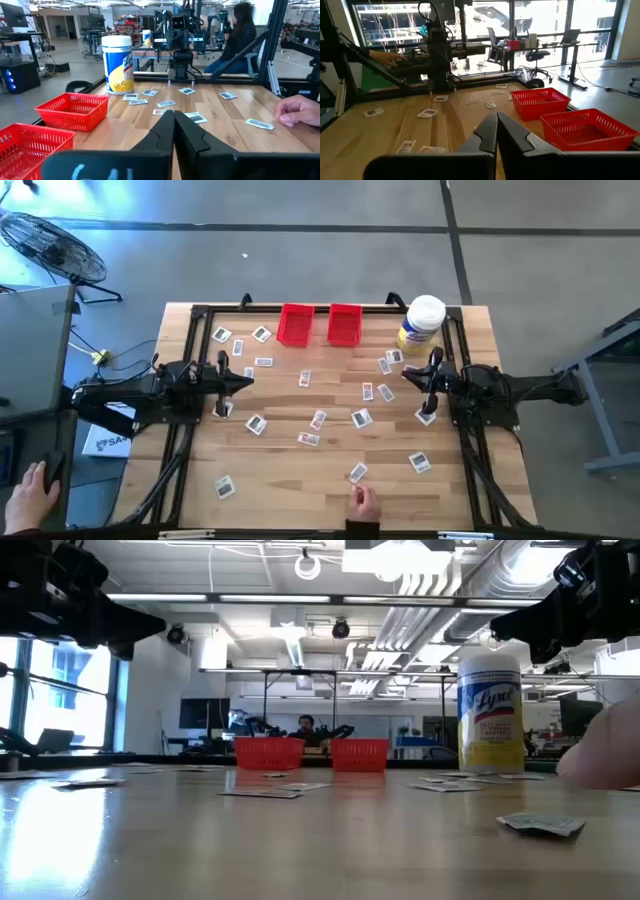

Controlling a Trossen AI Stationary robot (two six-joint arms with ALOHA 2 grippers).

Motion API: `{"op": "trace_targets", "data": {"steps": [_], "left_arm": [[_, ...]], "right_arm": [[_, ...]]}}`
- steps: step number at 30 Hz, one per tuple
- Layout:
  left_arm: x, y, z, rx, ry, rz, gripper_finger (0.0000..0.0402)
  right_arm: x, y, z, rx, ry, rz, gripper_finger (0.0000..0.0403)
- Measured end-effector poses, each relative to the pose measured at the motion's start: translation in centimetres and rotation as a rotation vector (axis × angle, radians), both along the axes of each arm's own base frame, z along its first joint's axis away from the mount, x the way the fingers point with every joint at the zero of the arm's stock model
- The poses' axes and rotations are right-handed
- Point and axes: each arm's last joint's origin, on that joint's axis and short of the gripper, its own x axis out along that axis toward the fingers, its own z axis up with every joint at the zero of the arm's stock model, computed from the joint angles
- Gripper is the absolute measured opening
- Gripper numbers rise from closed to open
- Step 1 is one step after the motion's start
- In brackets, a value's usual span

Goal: Pick & Place First Aid Supplies

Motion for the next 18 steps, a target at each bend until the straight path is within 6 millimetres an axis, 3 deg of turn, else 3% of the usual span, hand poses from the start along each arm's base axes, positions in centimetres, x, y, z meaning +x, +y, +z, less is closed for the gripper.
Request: {"op": "trace_targets", "data": {"steps": [18], "left_arm": [[0.0, 0.0, 0.0, 0.0, 0.0, -0.001, 0.0001]], "right_arm": [[0.0, 0.0, 0.0, 0.0, 0.0, 0.0, 0.0005]]}}
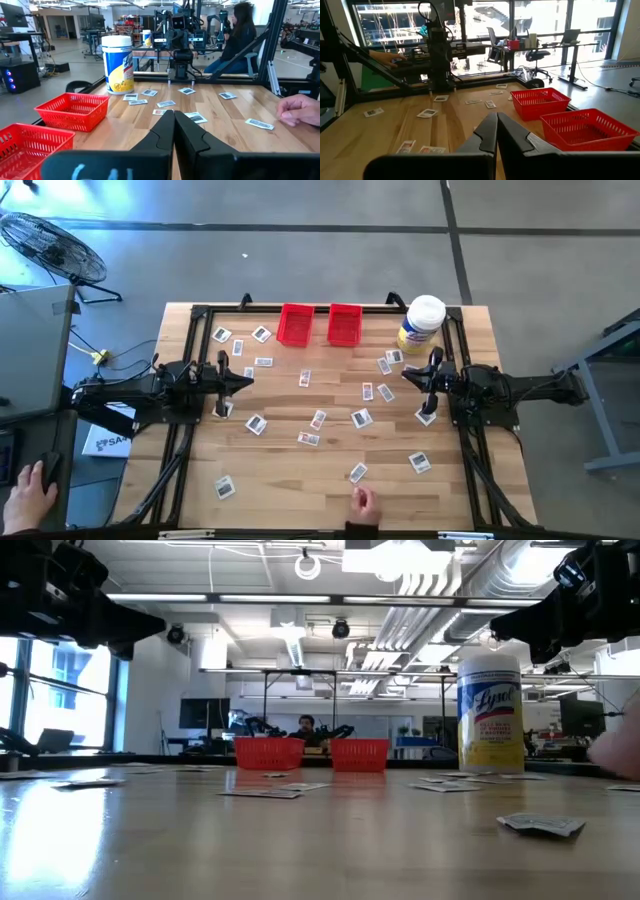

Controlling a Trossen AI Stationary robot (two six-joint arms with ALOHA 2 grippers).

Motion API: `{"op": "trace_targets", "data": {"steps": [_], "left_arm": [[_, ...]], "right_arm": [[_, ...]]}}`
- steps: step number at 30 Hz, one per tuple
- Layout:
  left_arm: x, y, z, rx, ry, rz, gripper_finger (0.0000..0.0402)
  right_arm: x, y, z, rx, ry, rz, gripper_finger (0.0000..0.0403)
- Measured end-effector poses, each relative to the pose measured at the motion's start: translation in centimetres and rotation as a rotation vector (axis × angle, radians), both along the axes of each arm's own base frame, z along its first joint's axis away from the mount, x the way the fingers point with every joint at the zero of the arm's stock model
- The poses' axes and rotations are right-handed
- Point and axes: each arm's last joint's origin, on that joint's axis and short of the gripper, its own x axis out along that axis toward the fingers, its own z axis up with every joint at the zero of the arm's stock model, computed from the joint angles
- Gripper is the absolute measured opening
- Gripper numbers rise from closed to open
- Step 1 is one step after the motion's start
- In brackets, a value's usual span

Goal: Pick & Place First Aid Supplies

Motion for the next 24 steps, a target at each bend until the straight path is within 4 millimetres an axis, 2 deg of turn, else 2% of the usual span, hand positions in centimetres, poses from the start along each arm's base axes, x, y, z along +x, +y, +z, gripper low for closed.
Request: {"op": "trace_targets", "data": {"steps": [24], "left_arm": [[0.01, -0.09, -0.06, -0.004, 0.006, -0.03, 0.0001]], "right_arm": [[0.0, 0.0, 0.0, 0.0, 0.0, 0.0, 0.0003]]}}
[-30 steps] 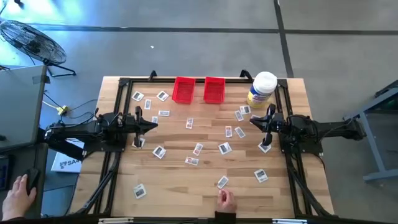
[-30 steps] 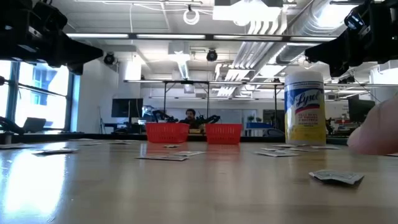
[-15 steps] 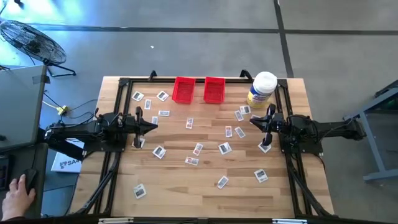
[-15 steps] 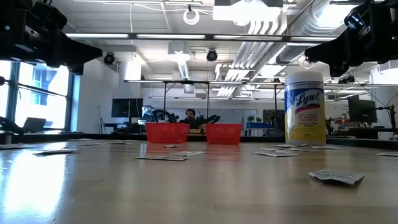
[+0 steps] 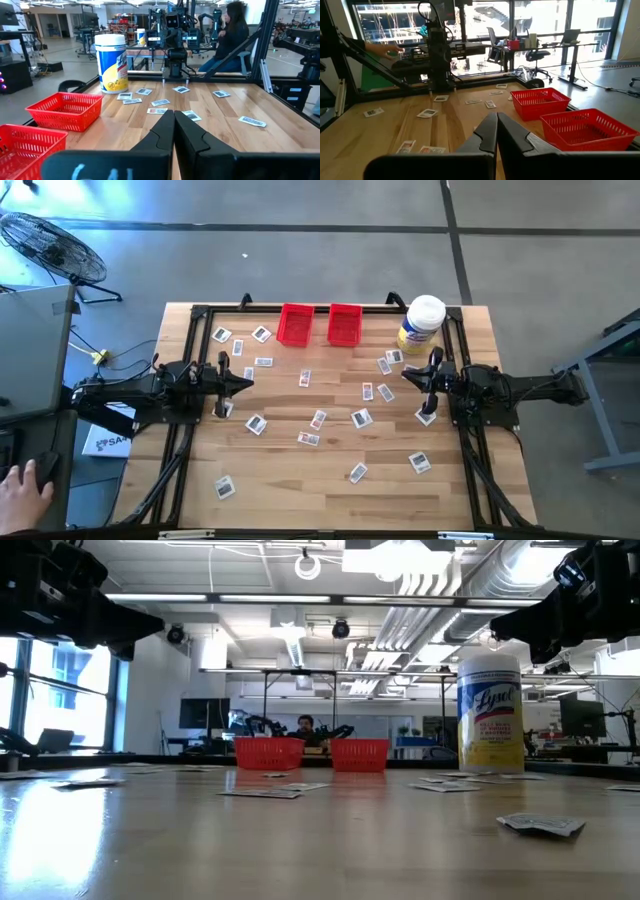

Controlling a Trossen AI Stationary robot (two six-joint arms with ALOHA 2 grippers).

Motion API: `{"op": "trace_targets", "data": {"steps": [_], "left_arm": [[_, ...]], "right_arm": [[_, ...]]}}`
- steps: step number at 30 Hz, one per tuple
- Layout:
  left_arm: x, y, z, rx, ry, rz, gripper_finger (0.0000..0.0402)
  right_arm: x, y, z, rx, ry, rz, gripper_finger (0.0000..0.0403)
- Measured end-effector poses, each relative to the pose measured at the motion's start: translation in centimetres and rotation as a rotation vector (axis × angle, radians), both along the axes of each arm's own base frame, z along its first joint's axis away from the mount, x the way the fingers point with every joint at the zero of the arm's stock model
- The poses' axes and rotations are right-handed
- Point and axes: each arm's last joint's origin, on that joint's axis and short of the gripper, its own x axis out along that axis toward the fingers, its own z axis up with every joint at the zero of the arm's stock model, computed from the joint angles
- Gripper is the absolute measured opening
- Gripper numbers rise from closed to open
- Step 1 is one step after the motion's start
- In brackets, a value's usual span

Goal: Pick & Place First Aid Supplies

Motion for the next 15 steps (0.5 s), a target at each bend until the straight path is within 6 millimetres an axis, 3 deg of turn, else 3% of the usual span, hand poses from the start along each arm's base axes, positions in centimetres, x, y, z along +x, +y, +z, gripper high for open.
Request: {"op": "trace_targets", "data": {"steps": [9, 15], "left_arm": [[0.0, 0.0, 0.0, 0.0, 0.0, 0.003, 0.0001], [0.0, 0.0, 0.0, -0.001, 0.0, 0.003, 0.0001]], "right_arm": [[0.0, 0.0, 0.1, -0.011, -0.012, -0.01, 0.0001], [-0.2, -0.1, 1.5, 0.055, -0.168, -0.018, 0.0003]]}}
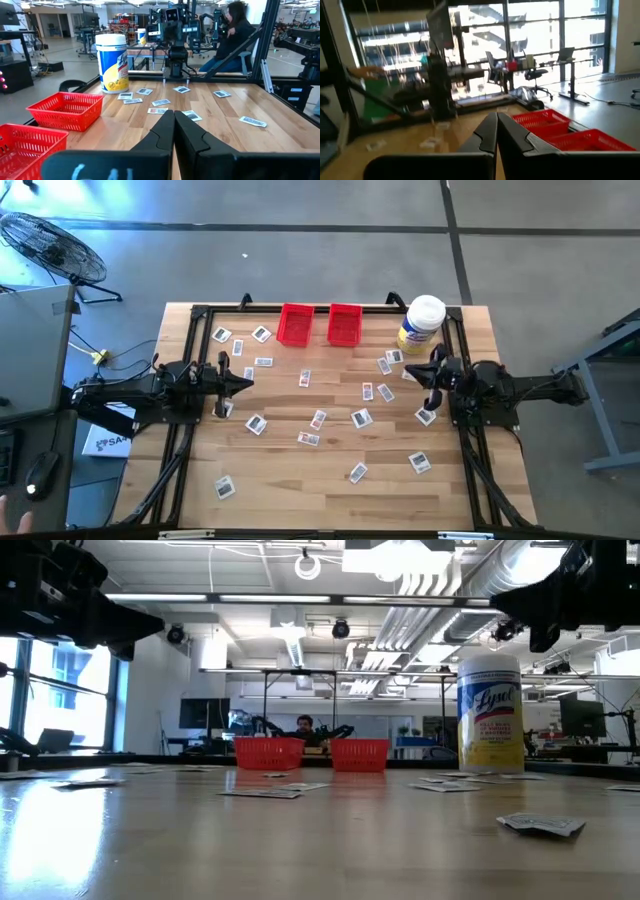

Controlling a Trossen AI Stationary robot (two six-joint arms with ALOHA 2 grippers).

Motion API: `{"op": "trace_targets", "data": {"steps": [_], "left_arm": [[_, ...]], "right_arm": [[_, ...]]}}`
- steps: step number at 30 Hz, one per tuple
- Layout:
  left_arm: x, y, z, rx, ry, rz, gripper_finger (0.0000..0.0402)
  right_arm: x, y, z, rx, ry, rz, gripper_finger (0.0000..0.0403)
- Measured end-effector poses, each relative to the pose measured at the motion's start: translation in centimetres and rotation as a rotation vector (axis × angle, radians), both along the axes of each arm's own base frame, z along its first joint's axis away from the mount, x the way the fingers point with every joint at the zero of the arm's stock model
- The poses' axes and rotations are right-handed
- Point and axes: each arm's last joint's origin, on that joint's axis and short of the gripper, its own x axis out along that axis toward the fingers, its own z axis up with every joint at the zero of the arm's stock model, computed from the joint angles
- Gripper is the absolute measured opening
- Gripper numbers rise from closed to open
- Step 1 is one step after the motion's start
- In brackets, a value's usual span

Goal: Pick & Place First Aid Supplies
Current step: Put the ointment pack into the right red bin

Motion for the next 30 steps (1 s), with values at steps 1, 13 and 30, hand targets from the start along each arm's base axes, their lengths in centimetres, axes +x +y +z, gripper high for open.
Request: {"op": "trace_targets", "data": {"steps": [1, 13, 30], "left_arm": [[0.0, 0.0, 0.0, 0.0, 0.0, 0.0, 0.0001], [0.0, 0.0, 0.0, 0.0, 0.0, 0.0, 0.0001], [0.0, 0.0, 0.0, 0.0, 0.0, 0.0, 0.0001]], "right_arm": [[0.0, 0.0, 0.2, 0.021, -0.027, 0.0, 0.0004], [0.1, 0.2, 1.1, 0.128, -0.149, 0.084, 0.0005], [8.0, 3.4, -1.5, 0.22, 0.137, 0.228, 0.0003]]}}
